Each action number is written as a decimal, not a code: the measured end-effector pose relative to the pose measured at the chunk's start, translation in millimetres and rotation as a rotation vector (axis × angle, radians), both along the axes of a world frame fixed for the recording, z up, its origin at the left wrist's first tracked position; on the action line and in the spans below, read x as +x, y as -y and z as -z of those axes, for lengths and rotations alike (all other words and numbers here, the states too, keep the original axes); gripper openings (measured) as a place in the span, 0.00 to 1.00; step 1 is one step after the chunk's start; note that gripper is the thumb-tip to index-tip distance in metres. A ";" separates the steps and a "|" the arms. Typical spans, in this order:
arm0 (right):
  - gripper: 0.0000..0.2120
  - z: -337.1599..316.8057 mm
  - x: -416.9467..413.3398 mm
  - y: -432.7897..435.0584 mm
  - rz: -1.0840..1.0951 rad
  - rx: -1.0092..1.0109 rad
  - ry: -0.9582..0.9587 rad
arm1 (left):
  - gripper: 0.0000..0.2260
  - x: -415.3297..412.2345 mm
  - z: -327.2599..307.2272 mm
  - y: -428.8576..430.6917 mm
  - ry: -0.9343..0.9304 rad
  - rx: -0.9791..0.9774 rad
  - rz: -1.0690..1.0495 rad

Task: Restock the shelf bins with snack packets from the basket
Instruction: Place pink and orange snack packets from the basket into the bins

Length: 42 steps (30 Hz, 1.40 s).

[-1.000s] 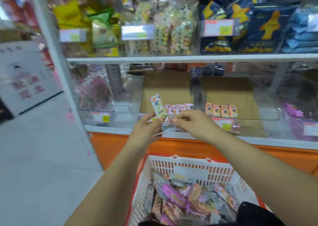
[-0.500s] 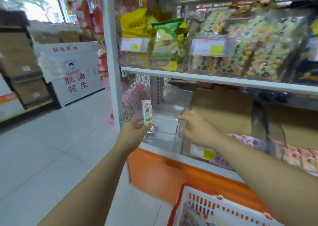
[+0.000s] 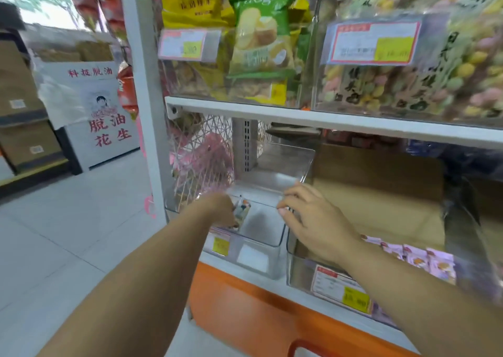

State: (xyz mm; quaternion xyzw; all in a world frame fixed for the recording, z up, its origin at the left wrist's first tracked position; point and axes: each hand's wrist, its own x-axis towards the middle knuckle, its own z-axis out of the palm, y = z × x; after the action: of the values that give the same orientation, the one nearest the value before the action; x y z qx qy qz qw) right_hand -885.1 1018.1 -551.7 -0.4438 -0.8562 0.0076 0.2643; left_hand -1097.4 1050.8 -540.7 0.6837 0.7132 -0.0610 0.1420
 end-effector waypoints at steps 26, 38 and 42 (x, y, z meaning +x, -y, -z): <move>0.13 4.3 -1.2 4.4 -0.021 -0.072 -0.095 | 0.16 25.5 -0.8 -6.7 -0.361 -0.216 0.221; 0.11 33.0 27.4 124.8 -0.318 -0.053 -0.111 | 0.12 52.0 50.7 151.3 0.635 0.956 0.199; 0.09 89.9 62.5 158.5 -0.200 -0.356 0.017 | 0.12 74.8 123.5 198.1 0.653 0.805 0.189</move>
State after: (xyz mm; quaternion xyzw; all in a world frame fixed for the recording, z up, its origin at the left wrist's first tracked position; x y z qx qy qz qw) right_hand -822.6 859.6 -641.6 -0.3963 -0.8834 0.1812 0.1723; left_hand -1022.6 852.6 -664.2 0.7290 0.5339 0.4215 0.0767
